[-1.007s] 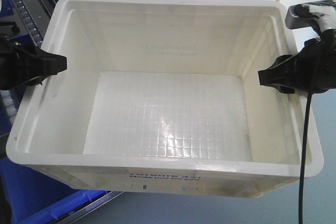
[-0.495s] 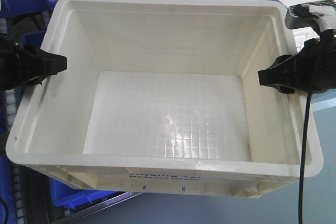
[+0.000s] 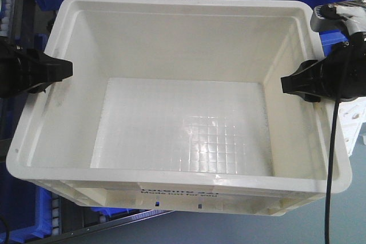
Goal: Move bin from left to right shelf
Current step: 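Hold the white tote level in both grippers above the blue-bin shelf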
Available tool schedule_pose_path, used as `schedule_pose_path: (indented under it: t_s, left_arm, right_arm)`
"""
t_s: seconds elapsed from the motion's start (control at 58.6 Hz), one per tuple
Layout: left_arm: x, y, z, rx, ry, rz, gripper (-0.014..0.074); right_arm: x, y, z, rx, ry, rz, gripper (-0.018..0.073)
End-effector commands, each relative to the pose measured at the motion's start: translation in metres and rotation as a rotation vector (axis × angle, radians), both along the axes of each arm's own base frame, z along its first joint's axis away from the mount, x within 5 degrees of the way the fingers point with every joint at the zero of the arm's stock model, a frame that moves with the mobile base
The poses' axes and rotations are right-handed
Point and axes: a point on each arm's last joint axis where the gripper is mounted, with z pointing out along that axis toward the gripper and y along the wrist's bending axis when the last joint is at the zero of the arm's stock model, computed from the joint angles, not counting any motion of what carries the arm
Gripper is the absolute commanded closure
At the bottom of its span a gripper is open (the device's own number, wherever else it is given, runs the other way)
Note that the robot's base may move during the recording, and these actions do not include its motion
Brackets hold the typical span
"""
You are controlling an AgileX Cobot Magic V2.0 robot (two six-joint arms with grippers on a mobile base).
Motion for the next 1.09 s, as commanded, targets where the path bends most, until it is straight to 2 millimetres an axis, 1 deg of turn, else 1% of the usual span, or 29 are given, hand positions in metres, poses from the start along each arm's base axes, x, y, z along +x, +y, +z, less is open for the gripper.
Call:
schedule_pose_path:
  t_s: [0.0, 1.075]
  left_arm:
    - [-0.0092, -0.0145, 0.0264, -0.148, -0.047, -0.052, 0.0603]
    - [-0.0092, -0.0145, 0.0264, -0.148, -0.047, -0.052, 0.0603]
  right_arm:
    - [-0.0018, 0.0109, 0.0341, 0.159, -0.156, -0.006, 0.0564]
    - [-0.0018, 0.0109, 0.0341, 0.159, -0.156, -0.006, 0.0564]
